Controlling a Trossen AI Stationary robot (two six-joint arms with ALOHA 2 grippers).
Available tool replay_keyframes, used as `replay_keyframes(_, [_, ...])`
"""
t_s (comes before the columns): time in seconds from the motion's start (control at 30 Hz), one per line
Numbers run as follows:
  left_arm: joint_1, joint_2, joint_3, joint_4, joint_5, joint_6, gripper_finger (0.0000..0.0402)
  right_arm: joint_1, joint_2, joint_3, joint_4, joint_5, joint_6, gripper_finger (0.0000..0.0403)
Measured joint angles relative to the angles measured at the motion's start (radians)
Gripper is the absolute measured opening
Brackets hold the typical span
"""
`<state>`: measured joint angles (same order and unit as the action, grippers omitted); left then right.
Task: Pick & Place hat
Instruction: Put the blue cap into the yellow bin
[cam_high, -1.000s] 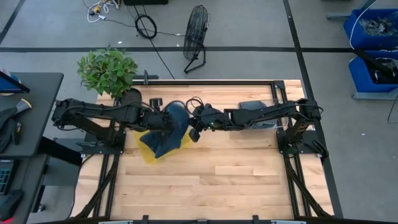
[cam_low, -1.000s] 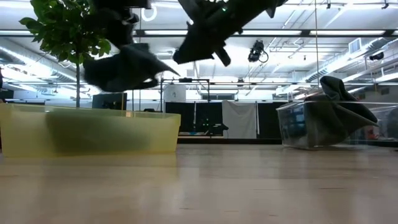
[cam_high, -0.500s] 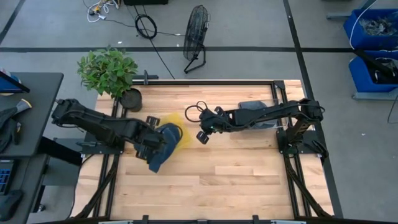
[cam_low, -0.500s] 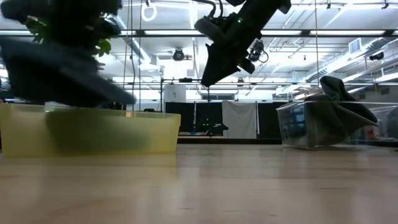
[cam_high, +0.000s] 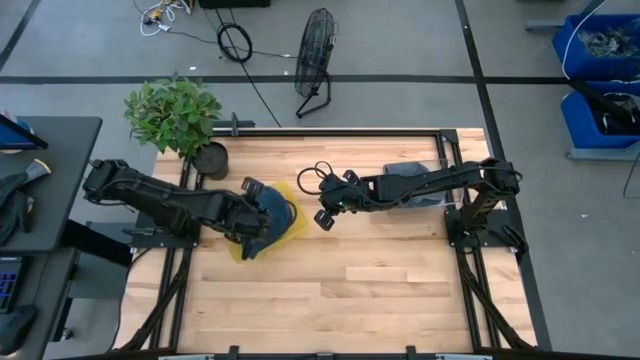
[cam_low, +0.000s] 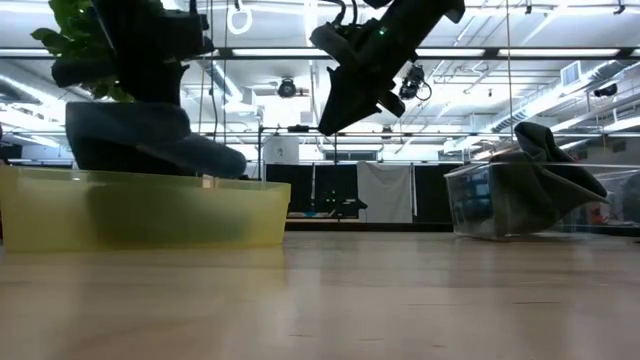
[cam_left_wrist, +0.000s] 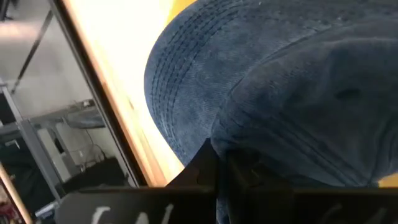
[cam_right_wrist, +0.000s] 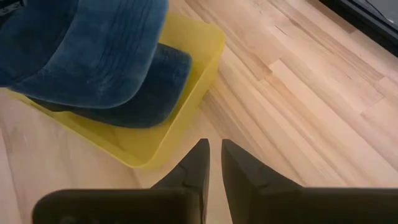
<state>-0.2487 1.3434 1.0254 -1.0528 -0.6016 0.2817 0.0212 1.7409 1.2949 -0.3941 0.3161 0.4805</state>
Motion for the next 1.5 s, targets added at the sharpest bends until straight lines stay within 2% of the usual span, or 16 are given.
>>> replay_keyframes(0.2, [0.03,0.0,-0.109,0.096,0.021,0.006,0.0007,0.0,0.0,0.0,0.0,0.0,0.0,0.0043])
replay_keyframes(0.4, [0.026,-0.002,-0.233,0.279,0.03,-0.025,0.0009,0.0,0.0,0.0,0.0,0.0,0.0,0.0043])
replay_keyframes(0.57, [0.016,-0.001,-0.212,0.301,0.039,-0.118,0.001,0.002,0.0,0.0,0.0,0.0,0.0,0.0043])
replay_keyframes(0.87, [-0.027,-0.006,-0.148,0.344,0.082,-0.084,0.0011,0.002,0.0,0.0,0.0,0.0,0.0,0.0043])
replay_keyframes(1.0, [-0.024,-0.003,-0.158,0.343,0.197,-0.117,0.0011,0.002,0.0,0.0,-0.001,0.0,0.0,0.0043])
replay_keyframes(1.1, [-0.003,0.0,-0.202,0.344,0.246,-0.171,0.0011,0.002,0.0,0.0,-0.001,0.0,0.0,0.0043])
replay_keyframes(1.2, [0.023,-0.002,-0.252,0.341,0.243,-0.19,0.0012,0.005,0.0,0.0,-0.001,-0.001,0.0,0.0043])
replay_keyframes(1.33, [0.044,-0.002,-0.282,0.333,0.19,-0.192,0.0019,0.005,0.0,0.0,-0.004,-0.002,0.0,0.0043])
replay_keyframes(1.5, [0.045,0.0,-0.285,0.339,0.074,-0.116,0.007,0.005,0.0,0.0,-0.004,-0.002,0.0,0.0043])
